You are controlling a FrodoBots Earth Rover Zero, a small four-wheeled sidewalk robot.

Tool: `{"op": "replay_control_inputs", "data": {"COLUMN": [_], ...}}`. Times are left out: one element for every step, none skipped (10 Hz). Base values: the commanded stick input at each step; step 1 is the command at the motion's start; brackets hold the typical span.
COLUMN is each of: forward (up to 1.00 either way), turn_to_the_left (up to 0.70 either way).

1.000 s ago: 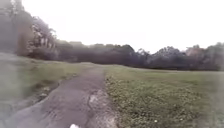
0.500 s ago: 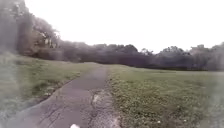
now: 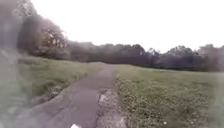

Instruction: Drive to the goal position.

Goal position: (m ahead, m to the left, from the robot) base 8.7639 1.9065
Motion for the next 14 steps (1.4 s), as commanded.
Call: {"op": "replay_control_inputs", "data": {"forward": [1.00,1.00,1.00,1.00,1.00,1.00,1.00,1.00,1.00,1.00,1.00,1.00,1.00,1.00], "turn_to_the_left": [0.00,0.00,0.00,0.00,0.00,0.00,0.06,0.20,0.33,0.40,0.40,0.40,0.40,0.40]}}
